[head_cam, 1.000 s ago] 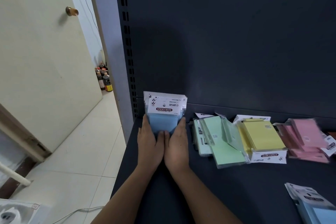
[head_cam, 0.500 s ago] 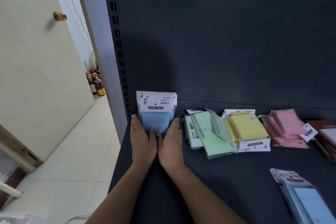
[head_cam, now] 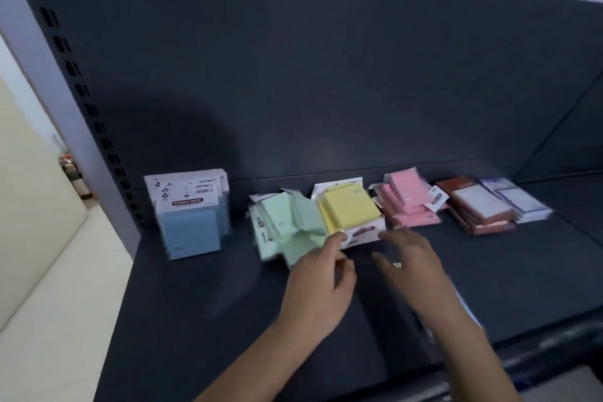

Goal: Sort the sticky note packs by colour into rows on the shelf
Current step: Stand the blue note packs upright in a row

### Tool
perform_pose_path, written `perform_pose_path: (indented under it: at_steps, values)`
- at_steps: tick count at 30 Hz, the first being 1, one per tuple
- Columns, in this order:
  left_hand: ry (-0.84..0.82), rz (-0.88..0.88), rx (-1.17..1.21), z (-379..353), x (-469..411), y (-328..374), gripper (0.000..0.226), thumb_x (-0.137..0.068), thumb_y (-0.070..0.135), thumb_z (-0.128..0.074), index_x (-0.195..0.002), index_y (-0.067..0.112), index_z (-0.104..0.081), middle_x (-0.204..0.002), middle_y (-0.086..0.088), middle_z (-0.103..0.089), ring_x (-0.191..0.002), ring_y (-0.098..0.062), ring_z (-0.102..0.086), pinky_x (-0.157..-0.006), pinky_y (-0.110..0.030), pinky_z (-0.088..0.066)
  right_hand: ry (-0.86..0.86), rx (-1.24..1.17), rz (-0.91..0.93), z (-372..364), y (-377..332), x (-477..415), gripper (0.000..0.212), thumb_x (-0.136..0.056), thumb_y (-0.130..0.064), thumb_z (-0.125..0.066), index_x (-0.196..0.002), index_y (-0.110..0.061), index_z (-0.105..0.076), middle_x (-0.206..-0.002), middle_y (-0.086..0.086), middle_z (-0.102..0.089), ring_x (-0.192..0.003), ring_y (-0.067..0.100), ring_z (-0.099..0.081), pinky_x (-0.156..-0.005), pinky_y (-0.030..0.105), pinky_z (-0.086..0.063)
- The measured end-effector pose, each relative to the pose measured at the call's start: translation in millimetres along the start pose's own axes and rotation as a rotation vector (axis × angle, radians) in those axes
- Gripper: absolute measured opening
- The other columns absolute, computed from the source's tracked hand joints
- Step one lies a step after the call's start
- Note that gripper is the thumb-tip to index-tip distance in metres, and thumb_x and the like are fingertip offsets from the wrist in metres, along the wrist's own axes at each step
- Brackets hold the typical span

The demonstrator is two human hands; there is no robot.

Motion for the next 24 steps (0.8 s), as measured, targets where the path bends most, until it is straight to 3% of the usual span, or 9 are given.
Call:
perform_pose_path:
  at_steps: [3,6,9,12,14,18,21,24]
  values:
    - [-0.319,0.188,0.077,-52,5,14,0.050,-0.092,0.030,-0.050,-0.138,0.024,-0.034,-0.125,0.000,-0.051,-0.114,-0.014,-0.050,-0.097,-0.027,-0.041,0.005,0.148,-0.342,15,61,25,0.036,-0.084,-0.027,-0.063,-0.115,-0.007,-0.062,-0.116,0.016,-0.059,-0.111,0.037,-0.051,-0.090,0.040,-0.042]
    - [-0.523,0.341,0.177,-87,11,26,0.057,-0.091,0.025,-0.049,-0.141,0.027,-0.024,-0.133,0.000,-0.038,-0.114,-0.012,-0.045,-0.085,-0.018,-0.036,-0.131,0.217,-0.569,14,92,44,0.052,-0.092,-0.047,-0.044,-0.127,-0.010,-0.053,-0.134,0.012,-0.044,-0.125,0.033,-0.037,-0.103,0.037,-0.033]
    - [-0.469,0.449,0.494,-107,10,38,0.051,-0.089,0.004,-0.045,-0.134,0.023,-0.035,-0.115,0.012,-0.048,-0.098,-0.001,-0.048,-0.074,-0.008,-0.037,-0.092,0.086,-0.539,7,99,47,0.045,-0.094,-0.040,-0.045,-0.114,-0.005,-0.063,-0.127,0.016,-0.050,-0.117,0.033,-0.042,-0.100,0.034,-0.034]
    - [-0.298,0.644,0.826,-118,9,41,0.042,-0.086,-0.009,-0.041,-0.116,0.019,-0.046,-0.095,0.006,-0.058,-0.080,-0.002,-0.053,-0.053,-0.004,-0.040,-0.039,-0.003,-0.465,2,92,46,0.032,-0.092,-0.026,-0.051,-0.096,0.001,-0.067,-0.109,0.019,-0.056,-0.105,0.033,-0.048,-0.092,0.031,-0.033]
    - [-0.154,0.750,0.931,-118,8,39,0.037,-0.086,-0.011,-0.041,-0.111,0.015,-0.046,-0.088,0.003,-0.057,-0.074,-0.004,-0.052,-0.048,-0.004,-0.040,-0.017,-0.093,-0.449,0,88,46,0.026,-0.091,-0.022,-0.052,-0.092,0.001,-0.065,-0.105,0.016,-0.054,-0.104,0.031,-0.047,-0.088,0.029,-0.031]
    - [0.042,0.846,1.075,-115,9,32,0.041,-0.087,-0.009,-0.051,-0.122,0.008,-0.040,-0.107,-0.008,-0.062,-0.080,-0.012,-0.057,-0.061,-0.020,-0.045,0.049,-0.444,-0.458,-2,80,51,0.011,-0.090,-0.020,-0.056,-0.096,-0.011,-0.057,-0.098,0.005,-0.060,-0.097,0.023,-0.057,-0.078,0.029,-0.042]
    - [-0.012,0.776,1.042,-107,9,26,0.039,-0.087,-0.010,-0.047,-0.121,0.008,-0.051,-0.114,-0.010,-0.065,-0.090,-0.017,-0.063,-0.066,-0.021,-0.049,0.089,-0.801,-0.472,-4,69,58,0.008,-0.090,-0.016,-0.059,-0.095,-0.019,-0.054,-0.096,0.004,-0.067,-0.088,0.016,-0.064,-0.072,0.025,-0.049]
    - [-0.059,0.627,0.841,-91,14,20,0.032,-0.092,0.002,-0.047,-0.114,0.022,-0.058,-0.120,-0.003,-0.057,-0.104,-0.013,-0.058,-0.076,-0.021,-0.050,0.056,-0.986,-0.386,-6,54,64,0.020,-0.089,-0.007,-0.057,-0.105,-0.020,-0.057,-0.100,0.001,-0.070,-0.089,0.008,-0.066,-0.069,0.015,-0.050]
Point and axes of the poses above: each hand's wrist, its own x-axis away from the middle knuckle, its own z-axis out of the back of the hand, y = z × x, the point moved 4 cm from there along -x, towards the middle knuckle
